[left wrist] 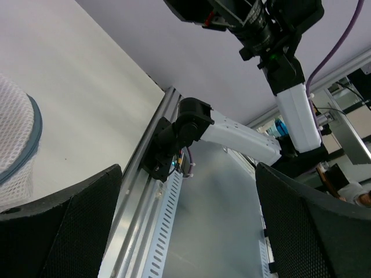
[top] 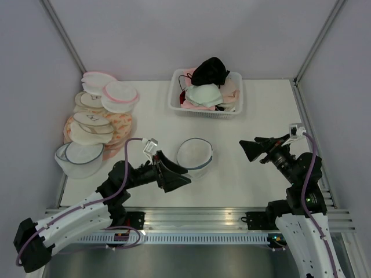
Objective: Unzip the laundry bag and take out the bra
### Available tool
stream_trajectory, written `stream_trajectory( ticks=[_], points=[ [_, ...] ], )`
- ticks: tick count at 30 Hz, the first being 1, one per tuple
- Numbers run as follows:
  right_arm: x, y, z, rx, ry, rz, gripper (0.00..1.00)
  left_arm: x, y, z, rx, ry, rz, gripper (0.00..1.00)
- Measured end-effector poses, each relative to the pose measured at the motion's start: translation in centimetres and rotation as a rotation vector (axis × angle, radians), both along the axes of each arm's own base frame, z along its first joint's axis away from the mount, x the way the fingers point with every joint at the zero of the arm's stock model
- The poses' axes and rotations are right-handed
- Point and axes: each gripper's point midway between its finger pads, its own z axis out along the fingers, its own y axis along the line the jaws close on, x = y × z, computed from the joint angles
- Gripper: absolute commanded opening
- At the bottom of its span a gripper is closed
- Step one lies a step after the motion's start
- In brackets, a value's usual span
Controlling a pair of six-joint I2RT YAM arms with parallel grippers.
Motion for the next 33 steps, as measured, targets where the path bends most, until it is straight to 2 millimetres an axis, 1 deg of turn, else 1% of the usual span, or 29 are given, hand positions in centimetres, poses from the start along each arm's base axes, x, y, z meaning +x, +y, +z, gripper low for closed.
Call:
stream_trajectory(
  ticks=[5,9,13,16,19,22,24,26,28,29,30,32,33],
  points=[
    [-0.7,-0.1,-1.4,-0.007,0.054,-0.002,0.98,1.4,0.7,-0.5,0.027,0.033,0.102,1.0],
    [-0.8,0.0,-2.4,-0.033,0.099,0.01,0.98,3.2,1.5,-1.7,0.075,0.078,0.222,1.0],
    [-0.6,-0.2,-3.6,-0.059,0.143,0.007,0.98,5.3,2.4,-4.2,0.148,0.149,0.35,1.0],
    [-0.5,-0.5,-4.7,-0.08,0.181,-0.012,0.98,6.6,2.7,-6.5,0.203,0.243,0.432,1.0],
    [-0.3,-0.8,-5.6,-0.1,0.217,-0.028,0.98,7.2,2.3,-9.3,0.267,0.351,0.488,1.0],
    [-0.1,-1.1,-6.9,-0.125,0.264,-0.042,0.98,6.5,1.2,-12.1,0.332,0.432,0.514,1.0],
    [-0.1,-1.3,-7.2,-0.135,0.274,-0.047,0.98,5.8,0.1,-12.9,0.339,0.455,0.509,1.0],
    [-0.1,-1.4,-7.3,-0.14,0.275,-0.055,0.98,5.2,-1.5,-13.2,0.325,0.471,0.487,0.99],
    [-0.1,-1.5,-7.4,-0.145,0.276,-0.059,0.98,4.6,-3.1,-13.2,0.32,0.48,0.452,0.91],
    [-0.1,-1.6,-7.4,-0.146,0.279,-0.06,0.98,4.2,-4.2,-13.0,0.318,0.481,0.426,0.83],
    [-0.1,-1.6,-7.5,-0.148,0.282,-0.062,0.95,3.7,-5.4,-12.6,0.309,0.48,0.395,0.58],
    [-0.2,-1.6,-7.6,-0.152,0.285,-0.061,0.9,2.7,-7.6,-11.4,0.272,0.482,0.33,0.15],
    [-0.2,-1.6,-7.6,-0.153,0.285,-0.061,0.81,2.3,-8.4,-11.0,0.254,0.48,0.307,0.02]
  ],
)
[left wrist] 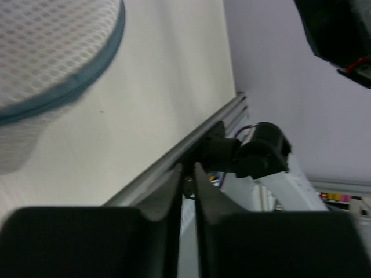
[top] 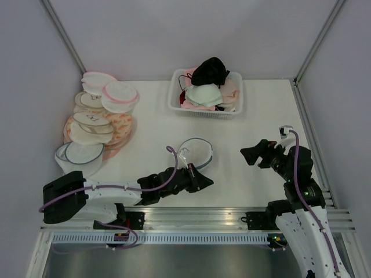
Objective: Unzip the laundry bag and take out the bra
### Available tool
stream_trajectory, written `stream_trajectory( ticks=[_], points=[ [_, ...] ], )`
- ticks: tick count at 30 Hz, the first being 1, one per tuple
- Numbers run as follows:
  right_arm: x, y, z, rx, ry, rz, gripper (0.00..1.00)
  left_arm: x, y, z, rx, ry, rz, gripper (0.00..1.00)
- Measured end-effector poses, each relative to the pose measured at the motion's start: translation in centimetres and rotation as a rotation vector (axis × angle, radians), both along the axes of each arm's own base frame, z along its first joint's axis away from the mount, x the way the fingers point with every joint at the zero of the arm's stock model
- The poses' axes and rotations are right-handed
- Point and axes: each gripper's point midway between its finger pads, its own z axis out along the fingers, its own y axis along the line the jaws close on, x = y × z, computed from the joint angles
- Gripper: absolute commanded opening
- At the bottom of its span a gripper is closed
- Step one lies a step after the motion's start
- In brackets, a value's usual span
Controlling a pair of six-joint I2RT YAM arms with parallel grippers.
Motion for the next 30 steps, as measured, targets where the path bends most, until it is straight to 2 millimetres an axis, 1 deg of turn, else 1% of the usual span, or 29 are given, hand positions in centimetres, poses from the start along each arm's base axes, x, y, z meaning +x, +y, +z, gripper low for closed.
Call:
stream_trajectory(
  ticks=[2,3,5,8,9,12,15,16,18,20,22,23,25,30],
  points=[
    [0.0,0.0,0.0,-0.005,-0.003,0.002,0.73,-0.6,-0.6,0.2,-0.017,-0.005,-0.026,0.02],
    [0.0,0.0,0.0,-0.005,-0.004,0.003,0.7,-0.7,-0.8,0.1,-0.021,-0.006,-0.031,0.02],
    [-0.1,0.0,0.1,-0.003,-0.008,0.004,0.71,-0.5,-0.9,-0.3,-0.015,-0.006,-0.03,0.02],
    [-0.2,0.0,0.3,-0.001,-0.019,0.005,0.71,-0.1,-0.8,-1.4,0.024,-0.018,-0.014,0.02],
    [-0.2,0.0,0.3,0.0,-0.019,0.005,0.73,0.0,-0.7,-1.7,0.036,-0.022,-0.008,0.02],
    [-0.2,0.0,0.3,0.0,-0.019,0.004,0.74,1.2,0.2,-3.0,0.098,-0.039,0.043,0.02],
    [-0.2,0.0,0.3,0.0,-0.019,0.005,0.76,3.0,1.7,-4.4,0.155,-0.036,0.11,0.02],
    [-0.2,0.0,0.4,0.0,-0.019,0.004,0.76,3.7,2.5,-5.0,0.175,-0.034,0.142,0.02],
    [-0.3,0.0,0.4,0.0,-0.019,0.004,0.77,5.1,4.6,-6.7,0.228,-0.025,0.203,0.02],
    [-0.3,0.0,0.4,0.001,-0.019,0.006,0.78,6.0,6.7,-8.2,0.282,-0.013,0.251,0.02],
    [-0.2,0.1,0.3,0.006,-0.02,0.011,0.78,6.8,8.6,-9.4,0.323,-0.006,0.292,0.02],
    [-0.2,0.2,0.1,0.009,-0.014,0.014,0.78,7.7,9.8,-9.7,0.339,-0.004,0.33,0.02],
    [0.1,0.6,-0.6,0.016,0.012,0.027,0.78,8.8,11.3,-9.8,0.36,-0.015,0.373,0.02],
    [1.2,1.6,-2.7,0.022,0.105,0.069,0.81,11.5,13.2,-8.6,0.373,-0.063,0.435,0.02]
  ],
)
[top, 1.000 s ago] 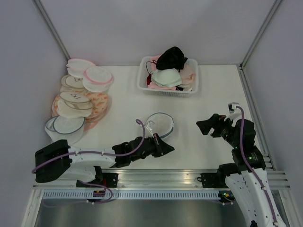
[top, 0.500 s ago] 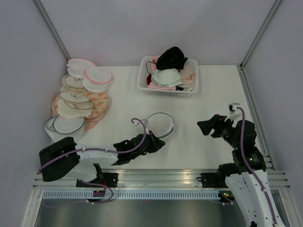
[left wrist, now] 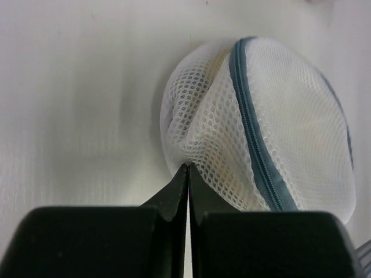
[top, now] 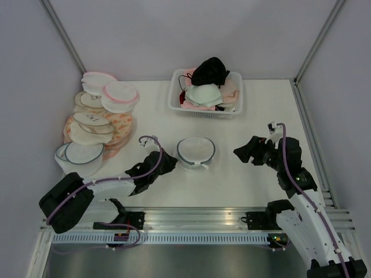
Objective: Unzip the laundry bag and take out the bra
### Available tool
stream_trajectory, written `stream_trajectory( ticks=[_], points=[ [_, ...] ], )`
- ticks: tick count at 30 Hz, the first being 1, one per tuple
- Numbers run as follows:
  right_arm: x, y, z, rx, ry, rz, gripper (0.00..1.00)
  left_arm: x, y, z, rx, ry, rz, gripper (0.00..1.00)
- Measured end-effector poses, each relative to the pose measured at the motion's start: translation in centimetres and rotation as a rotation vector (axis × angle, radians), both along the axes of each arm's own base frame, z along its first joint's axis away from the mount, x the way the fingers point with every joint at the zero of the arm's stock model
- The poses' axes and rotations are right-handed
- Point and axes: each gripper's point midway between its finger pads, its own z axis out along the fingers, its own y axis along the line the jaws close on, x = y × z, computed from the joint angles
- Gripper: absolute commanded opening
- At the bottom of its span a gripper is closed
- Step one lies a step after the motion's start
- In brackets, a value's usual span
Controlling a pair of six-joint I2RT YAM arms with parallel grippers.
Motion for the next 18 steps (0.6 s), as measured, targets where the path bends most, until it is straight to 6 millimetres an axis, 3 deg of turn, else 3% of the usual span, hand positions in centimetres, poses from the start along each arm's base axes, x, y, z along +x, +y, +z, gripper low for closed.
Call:
stream_trajectory(
  ticks=[4,9,14,18],
  points=[
    [0.0,1.7,-1.4,-0.019,0.051,0.066,0.82,2.5,0.4,1.8,0.011,-0.052,0.012,0.02],
    [-0.3,4.2,-1.7,-0.031,0.047,0.144,0.82,6.2,-0.5,3.9,-0.008,-0.098,-0.009,0.02],
    [-0.9,6.0,-2.0,-0.047,0.049,0.186,0.83,9.6,-2.1,3.6,-0.031,-0.092,-0.066,0.02],
    [-0.9,6.2,-1.9,-0.054,0.036,0.177,0.83,11.4,-3.2,2.7,-0.085,-0.069,-0.132,0.02]
  ],
)
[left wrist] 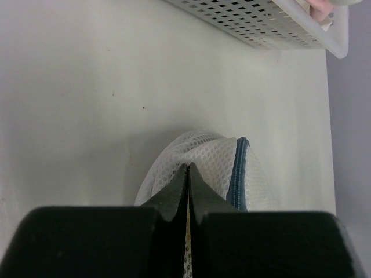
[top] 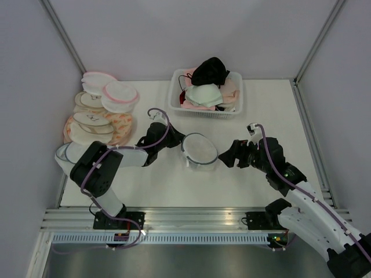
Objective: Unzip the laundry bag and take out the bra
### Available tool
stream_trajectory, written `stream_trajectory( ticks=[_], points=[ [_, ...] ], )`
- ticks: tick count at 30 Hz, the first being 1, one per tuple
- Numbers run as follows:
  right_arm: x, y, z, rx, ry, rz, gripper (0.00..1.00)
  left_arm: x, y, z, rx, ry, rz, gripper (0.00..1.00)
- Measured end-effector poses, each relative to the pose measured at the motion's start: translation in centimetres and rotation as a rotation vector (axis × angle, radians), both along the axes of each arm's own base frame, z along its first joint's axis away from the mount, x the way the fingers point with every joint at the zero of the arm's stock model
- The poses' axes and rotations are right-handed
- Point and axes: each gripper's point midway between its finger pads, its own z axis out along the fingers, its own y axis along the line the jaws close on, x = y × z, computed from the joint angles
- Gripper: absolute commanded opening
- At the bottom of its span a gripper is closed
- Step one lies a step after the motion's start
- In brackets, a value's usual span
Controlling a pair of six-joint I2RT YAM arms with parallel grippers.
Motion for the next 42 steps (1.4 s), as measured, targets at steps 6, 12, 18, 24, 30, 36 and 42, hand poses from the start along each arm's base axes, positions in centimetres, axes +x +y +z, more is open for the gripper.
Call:
stream_trajectory(
  ticks=[6,12,18,24,30,36,42],
  points=[
    [0.3,-0.7,0.8,0.003,-0.046,-0.046,0.91,0.8,-0.7,1.3,-0.067,-0.022,-0.075,0.18],
    [0.5,-1.2,1.1,-0.01,-0.073,-0.071,0.98,0.0,0.4,8.8,-0.097,-0.173,-0.092,0.89],
    [1.0,-1.2,0.9,-0.017,-0.074,-0.078,0.98,-4.2,2.5,16.3,-0.164,-0.325,-0.107,1.0],
    [0.9,0.9,-0.4,-0.058,-0.051,-0.007,0.98,-9.9,2.9,13.1,-0.218,-0.231,-0.223,1.0],
    [-0.4,7.4,0.4,-0.219,-0.108,0.133,0.98,-13.1,3.2,10.8,-0.253,-0.146,-0.275,0.98],
    [-0.3,8.4,0.9,-0.298,-0.18,0.082,0.98,-14.0,2.4,11.1,-0.319,-0.119,-0.327,0.59],
    [-1.7,9.2,-0.2,-0.387,-0.212,0.076,0.98,-14.5,1.7,7.8,-0.333,0.013,-0.346,0.32]
  ],
)
